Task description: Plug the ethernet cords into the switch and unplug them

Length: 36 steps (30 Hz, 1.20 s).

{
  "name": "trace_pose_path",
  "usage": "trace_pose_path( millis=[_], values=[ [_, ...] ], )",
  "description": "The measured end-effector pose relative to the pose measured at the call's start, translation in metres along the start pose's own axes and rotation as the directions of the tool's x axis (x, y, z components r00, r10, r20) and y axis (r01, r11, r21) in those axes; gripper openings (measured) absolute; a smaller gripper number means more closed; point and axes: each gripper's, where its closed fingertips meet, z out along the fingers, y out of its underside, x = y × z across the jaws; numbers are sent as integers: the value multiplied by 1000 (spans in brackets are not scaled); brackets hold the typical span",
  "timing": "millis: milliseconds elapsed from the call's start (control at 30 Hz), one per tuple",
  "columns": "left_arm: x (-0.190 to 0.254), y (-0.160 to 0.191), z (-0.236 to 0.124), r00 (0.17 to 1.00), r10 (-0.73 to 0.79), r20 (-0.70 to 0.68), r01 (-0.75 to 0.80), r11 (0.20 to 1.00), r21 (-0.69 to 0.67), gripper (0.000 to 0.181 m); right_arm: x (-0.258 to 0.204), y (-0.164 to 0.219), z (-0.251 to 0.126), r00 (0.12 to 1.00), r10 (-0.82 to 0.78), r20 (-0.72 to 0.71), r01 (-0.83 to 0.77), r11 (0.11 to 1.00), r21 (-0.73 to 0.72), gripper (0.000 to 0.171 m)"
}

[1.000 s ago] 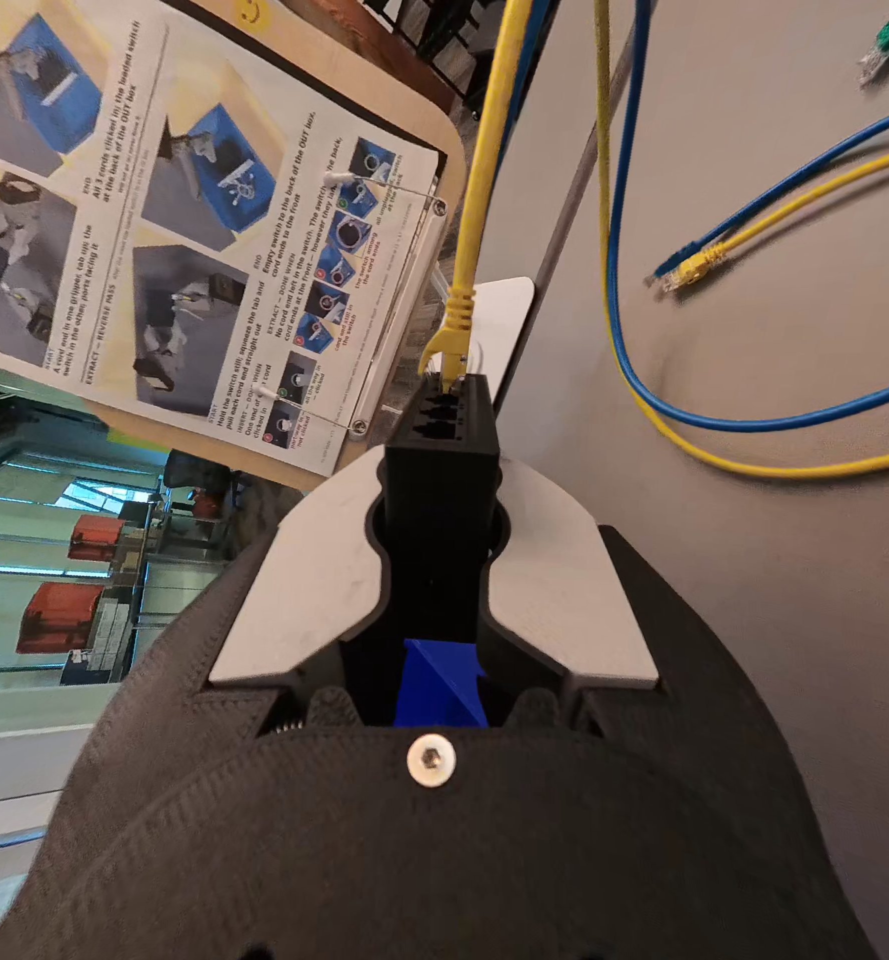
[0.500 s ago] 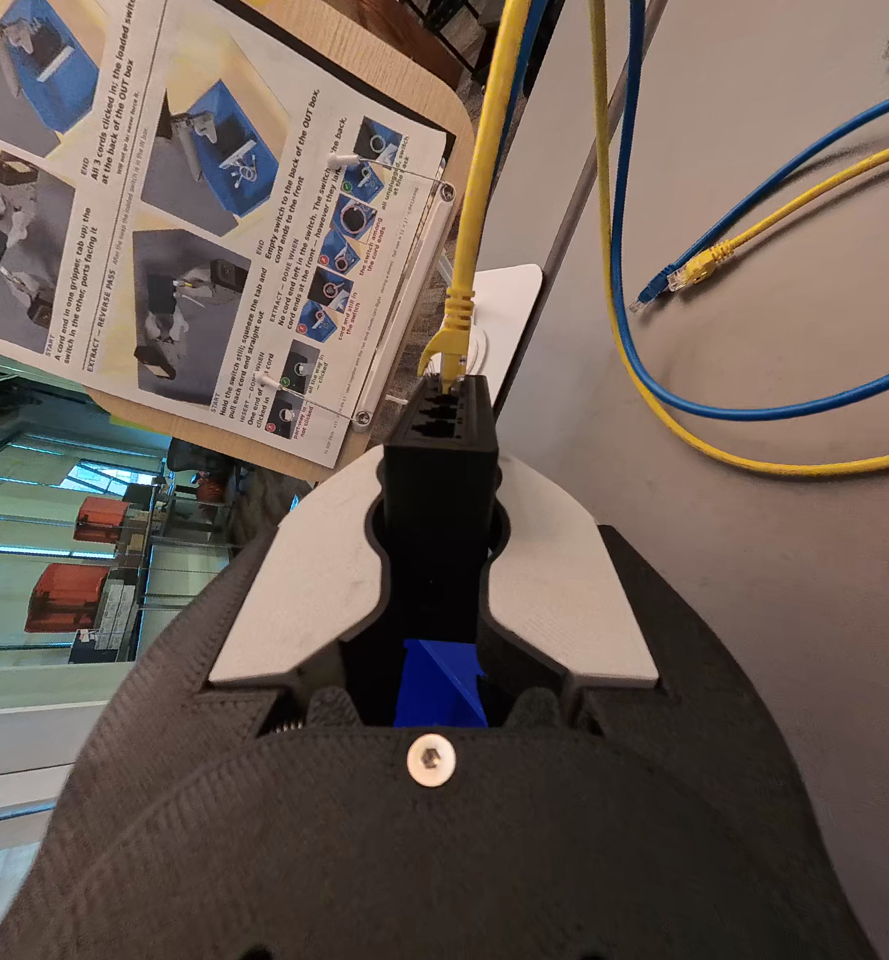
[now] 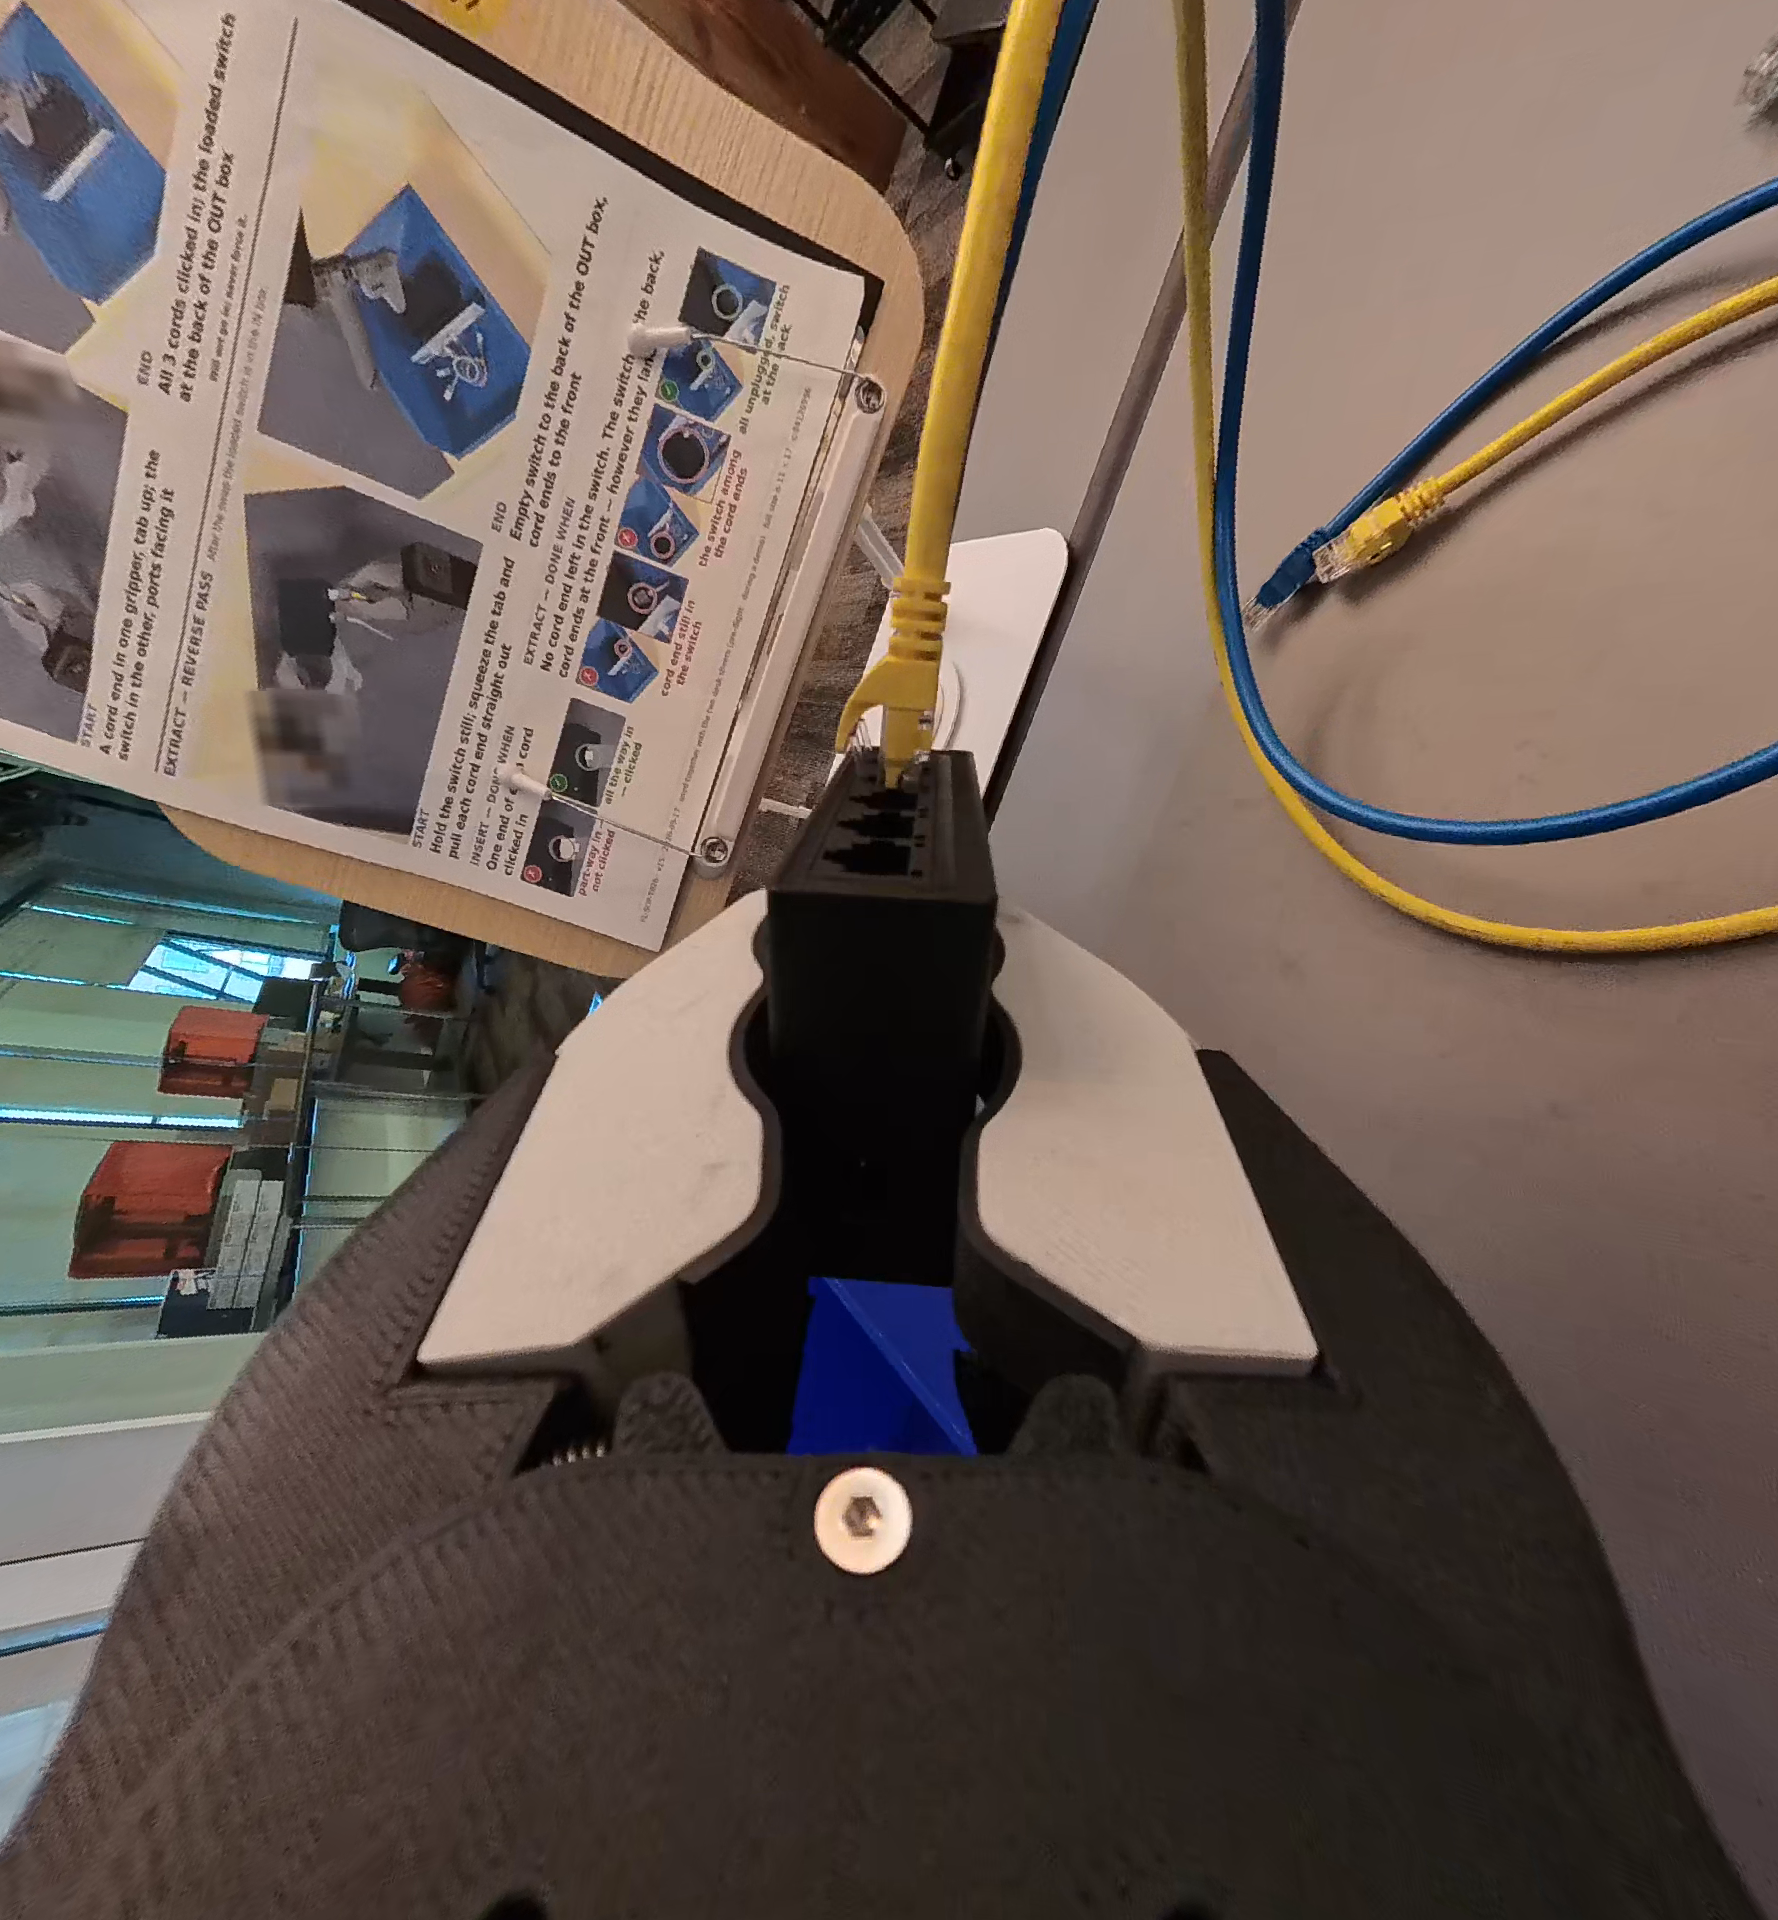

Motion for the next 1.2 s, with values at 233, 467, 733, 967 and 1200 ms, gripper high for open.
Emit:
trace_pose_path(
  millis=[233,467,733,967,1200],
  values=[
    [2,-2,1,1000,11,-1,-11,1000,-5,30,1,-16,-11,999,0,38,-3,996,91,13],
    [-1,3,1,1000,9,9,-9,999,-30,30,41,-51,-138,997,67,-29,-50,916,398,10],
    [1,2,3,1000,22,10,-22,999,-42,30,91,0,-291,977,177,-119,-70,793,605,7],
    [3,4,7,1000,24,7,-23,998,-56,30,122,74,-298,941,258,-220,-100,832,546,7],
    [4,5,8,1000,23,3,-23,998,-63,30,132,128,-250,938,342,-61,-279,846,455,7]
  ],
)
